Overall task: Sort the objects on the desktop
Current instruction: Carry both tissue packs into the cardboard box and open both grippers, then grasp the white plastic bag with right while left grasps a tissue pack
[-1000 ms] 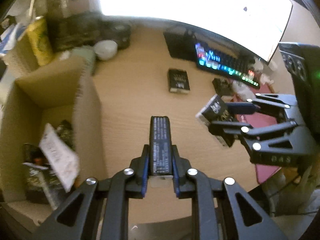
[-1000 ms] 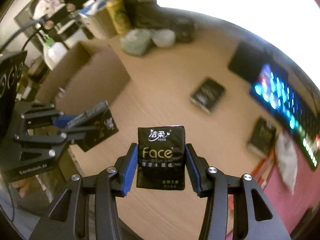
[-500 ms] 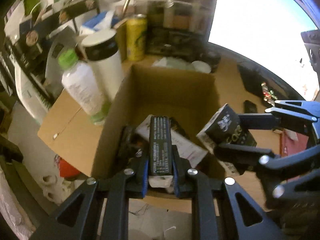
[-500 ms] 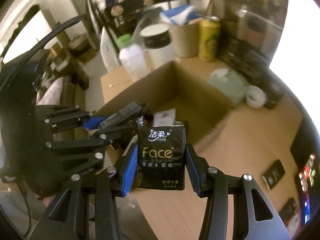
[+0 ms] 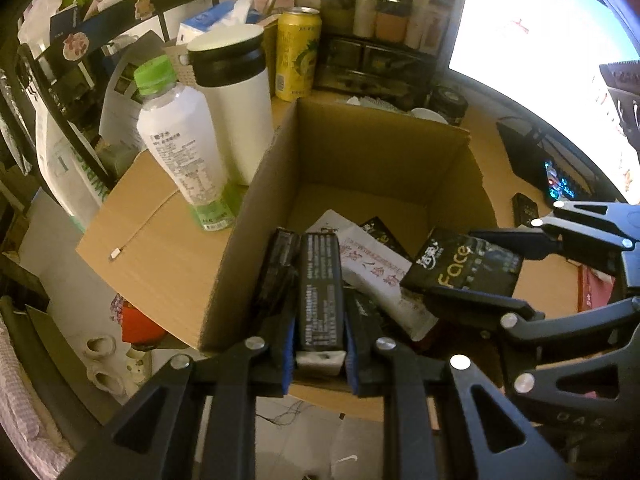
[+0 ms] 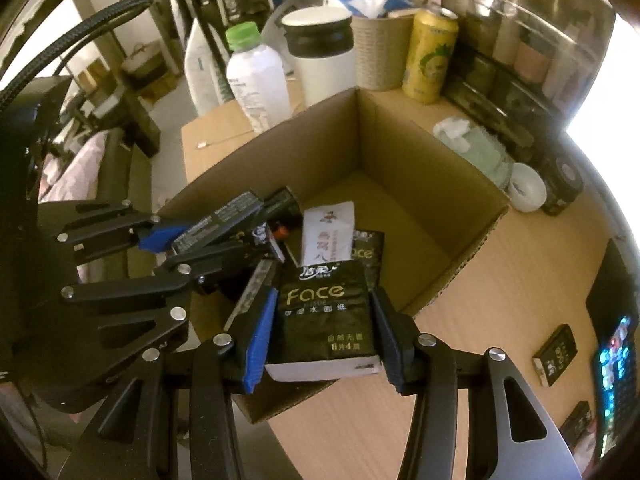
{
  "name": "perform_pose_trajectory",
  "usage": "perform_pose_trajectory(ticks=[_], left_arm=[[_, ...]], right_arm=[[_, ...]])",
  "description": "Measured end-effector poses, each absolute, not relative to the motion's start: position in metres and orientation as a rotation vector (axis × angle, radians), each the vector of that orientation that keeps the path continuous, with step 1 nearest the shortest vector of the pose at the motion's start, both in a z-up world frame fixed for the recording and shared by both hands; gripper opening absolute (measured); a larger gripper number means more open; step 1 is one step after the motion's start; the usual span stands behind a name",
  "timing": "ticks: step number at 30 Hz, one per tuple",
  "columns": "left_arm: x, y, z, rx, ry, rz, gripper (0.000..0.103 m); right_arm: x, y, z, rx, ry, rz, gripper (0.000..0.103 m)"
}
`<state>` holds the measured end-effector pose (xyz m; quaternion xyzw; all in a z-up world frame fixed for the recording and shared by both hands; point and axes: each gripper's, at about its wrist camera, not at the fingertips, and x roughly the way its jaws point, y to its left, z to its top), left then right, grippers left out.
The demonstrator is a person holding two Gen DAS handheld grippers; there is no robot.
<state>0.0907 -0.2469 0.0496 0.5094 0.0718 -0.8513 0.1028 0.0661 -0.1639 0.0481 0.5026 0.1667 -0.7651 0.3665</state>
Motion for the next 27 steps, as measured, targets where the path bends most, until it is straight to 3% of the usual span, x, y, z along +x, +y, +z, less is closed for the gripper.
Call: perform_pose_trajectory(ticks=[2, 3, 11, 20, 27], left_arm=[[0.090, -0.246, 0.050, 1.498, 0.189, -2.509, 0.028], [0.091, -0.245, 0.050, 1.491, 0.178, -2.512, 0.037], [0.097, -0.247, 0.057, 1.449, 0.173, -2.531, 0.051], [0.100, -0.240, 0.082, 1.402, 0.174, -2.574, 0.051], [0.078, -0.165, 0.097, 1.450, 0.079, -2.740, 0.052]], right_arm=[[0.065, -0.165, 0.048, 1.294, 0.428, -1.963, 0.049], [0.065, -0.164, 0.047, 1.297, 0.426, -1.958, 0.049], [0.066, -0.159, 0.049, 1.316, 0.400, -1.935, 0.049], [0.070, -0.132, 0.077, 1.280, 0.320, -1.978, 0.051], [0.072, -0.043, 0.074, 1.329, 0.246, -2.121, 0.051]])
